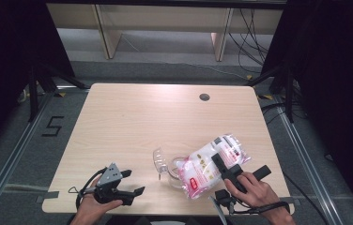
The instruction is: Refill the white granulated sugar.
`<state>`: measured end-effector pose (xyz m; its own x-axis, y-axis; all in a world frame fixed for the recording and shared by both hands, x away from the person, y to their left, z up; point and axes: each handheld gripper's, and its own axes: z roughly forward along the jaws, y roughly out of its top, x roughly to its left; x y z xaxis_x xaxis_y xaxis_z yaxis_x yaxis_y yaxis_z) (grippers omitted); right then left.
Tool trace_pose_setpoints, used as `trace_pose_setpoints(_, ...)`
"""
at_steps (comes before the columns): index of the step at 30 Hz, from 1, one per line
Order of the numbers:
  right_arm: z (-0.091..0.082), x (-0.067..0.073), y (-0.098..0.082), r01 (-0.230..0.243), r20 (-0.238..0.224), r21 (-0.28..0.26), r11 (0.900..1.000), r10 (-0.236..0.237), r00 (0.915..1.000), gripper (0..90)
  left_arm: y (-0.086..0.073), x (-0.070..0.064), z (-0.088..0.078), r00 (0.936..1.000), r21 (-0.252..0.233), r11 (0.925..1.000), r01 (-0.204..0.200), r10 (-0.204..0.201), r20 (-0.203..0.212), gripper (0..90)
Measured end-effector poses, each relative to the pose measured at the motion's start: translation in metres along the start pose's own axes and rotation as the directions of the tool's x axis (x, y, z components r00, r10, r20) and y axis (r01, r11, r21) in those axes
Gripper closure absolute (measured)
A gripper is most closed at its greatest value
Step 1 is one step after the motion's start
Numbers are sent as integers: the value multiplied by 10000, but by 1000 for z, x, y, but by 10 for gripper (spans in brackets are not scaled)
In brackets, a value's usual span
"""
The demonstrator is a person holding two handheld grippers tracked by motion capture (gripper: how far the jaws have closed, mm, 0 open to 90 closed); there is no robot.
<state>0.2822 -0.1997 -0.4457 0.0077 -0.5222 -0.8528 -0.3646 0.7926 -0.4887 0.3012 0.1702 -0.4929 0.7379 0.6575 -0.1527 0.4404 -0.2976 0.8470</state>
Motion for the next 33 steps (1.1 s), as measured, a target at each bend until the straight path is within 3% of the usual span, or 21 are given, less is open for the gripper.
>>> trace_pose_setpoints(1, 0, 0, 0, 0, 27, 0, 10000, 0, 10000, 676, 1, 2, -1, 9995, 208, 9994, -287, 289, -93, 199)
trace_pose_setpoints(2, 0, 0, 0, 15, 4, -11, 10000, -15, 10000, 676, 1, 2, -1, 9995, 196, 9993, -303, 304, -78, 199)
trace_pose_setpoints(3, 0, 0, 0, 26, 3, -7, 10000, -26, 10000, 676, 0, 0, -1, 10000, 123, 9999, 20, -19, -75, 199)
trace_pose_setpoints(7, -1, 1, 1, 76, 108, 8, 10000, -76, 9999, 678, 0, 2, -1, 9997, 227, 9996, -185, 188, -126, 199)
trace_pose_setpoints(12, -2, -2, 1, 242, 176, 56, 9997, -242, 9996, 680, 0, 1, -1, 10000, 177, 9998, -3, 3, -47, 199)
trace_pose_setpoints(13, -3, -1, 1, 83, 165, 106, 9999, -85, 9998, 679, 0, 0, -1, 10000, 171, 9998, 30, -30, -43, 199)
trace_pose_setpoints(15, -3, -2, 0, 364, 221, 47, 9993, -365, 9991, 680, 0, 0, -1, 9999, 138, 9999, 101, -100, -66, 199)
trace_pose_setpoints(24, -4, -7, -3, 638, 215, 20, 9980, -639, 9977, 685, 0, 1, 0, 10000, 174, 9998, 68, -67, -39, 199)
trace_pose_setpoints(29, -5, -8, -3, 672, 319, 0, 9977, -672, 9972, 691, 0, 1, 0, 10000, 171, 9998, 76, -76, -28, 199)
trace_pose_setpoints(31, -5, -9, -3, 525, 119, -28, 9986, -525, 9985, 693, 0, 1, 0, 10000, 201, 9998, 29, -28, -33, 199)
trace_pose_setpoints(32, -5, -9, -3, 664, 328, -39, 9978, -663, 9973, 693, 0, 1, 0, 10000, 228, 9997, 6, -6, -37, 199)
trace_pose_setpoints(33, -5, -8, -3, 503, 280, -17, 9987, -502, 9983, 694, 0, 1, 0, 10000, 227, 9997, 4, -4, -34, 199)
